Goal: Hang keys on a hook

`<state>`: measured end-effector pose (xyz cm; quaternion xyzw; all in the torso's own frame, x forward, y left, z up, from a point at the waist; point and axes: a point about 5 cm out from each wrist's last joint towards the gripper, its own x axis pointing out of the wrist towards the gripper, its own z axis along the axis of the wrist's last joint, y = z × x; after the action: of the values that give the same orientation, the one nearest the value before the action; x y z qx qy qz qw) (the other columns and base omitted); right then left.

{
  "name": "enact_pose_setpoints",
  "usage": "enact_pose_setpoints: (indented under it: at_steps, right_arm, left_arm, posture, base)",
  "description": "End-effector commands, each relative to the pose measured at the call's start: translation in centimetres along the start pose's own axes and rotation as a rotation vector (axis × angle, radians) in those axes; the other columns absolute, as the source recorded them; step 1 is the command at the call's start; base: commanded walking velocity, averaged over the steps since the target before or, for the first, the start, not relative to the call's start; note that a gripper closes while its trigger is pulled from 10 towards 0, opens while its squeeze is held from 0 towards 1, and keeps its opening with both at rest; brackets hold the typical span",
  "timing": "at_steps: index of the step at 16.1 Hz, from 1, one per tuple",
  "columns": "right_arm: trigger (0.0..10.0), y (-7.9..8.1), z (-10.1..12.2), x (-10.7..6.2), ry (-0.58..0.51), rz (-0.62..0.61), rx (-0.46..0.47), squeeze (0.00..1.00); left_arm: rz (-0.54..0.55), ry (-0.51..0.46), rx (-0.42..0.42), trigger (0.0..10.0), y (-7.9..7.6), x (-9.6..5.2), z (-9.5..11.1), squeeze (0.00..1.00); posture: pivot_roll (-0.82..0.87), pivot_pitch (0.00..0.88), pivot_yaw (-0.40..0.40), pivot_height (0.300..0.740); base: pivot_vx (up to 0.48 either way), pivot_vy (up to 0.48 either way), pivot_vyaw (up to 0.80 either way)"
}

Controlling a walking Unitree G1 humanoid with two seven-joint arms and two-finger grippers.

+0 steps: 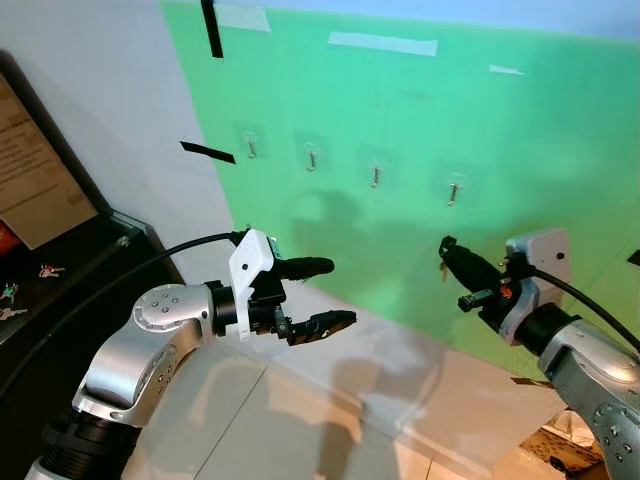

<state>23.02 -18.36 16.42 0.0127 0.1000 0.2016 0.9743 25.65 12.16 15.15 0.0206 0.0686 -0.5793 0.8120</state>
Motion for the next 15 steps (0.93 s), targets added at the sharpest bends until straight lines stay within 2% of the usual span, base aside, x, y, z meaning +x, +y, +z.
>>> enact_pose_setpoints:
  at_steps: [1,3,8,15]
  right_arm:
    - [10.0,0.7,0.9,0.1,-0.049,0.05,0.003,0.0]
    - [10.0,1.1,1.9,-0.1,-0.117,0.084,0.0,0.0]
    - [10.0,0.9,3.9,-0.3,-0.267,0.049,0.032,0.0]
    - [10.0,1.1,4.4,0.0,-0.308,0.04,0.057,0.0]
  left_arm:
    - [0.004,0.009,0.011,10.0,0.2,-0.3,0.3,0.0]
    - [0.005,0.01,0.01,10.0,0.2,-0.3,0.3,0.0]
    - [-0.002,0.012,0.01,10.0,0.2,-0.3,0.3,0.0]
    - [-0.014,0.015,0.014,10.0,0.2,-0.3,0.3,0.0]
  posture:
    - [-0.15,0.0,0.098,0.74]
    - [-0.15,0.0,0.099,0.74]
    - [-0.16,0.0,0.107,0.74]
    - [-0.17,0.0,0.113,0.74]
  base:
    - [0.0,0.0,0.0]
    - [0.0,0.0,0.0]
    - [0.0,0.0,0.0]
    - [0.0,0.0,0.0]
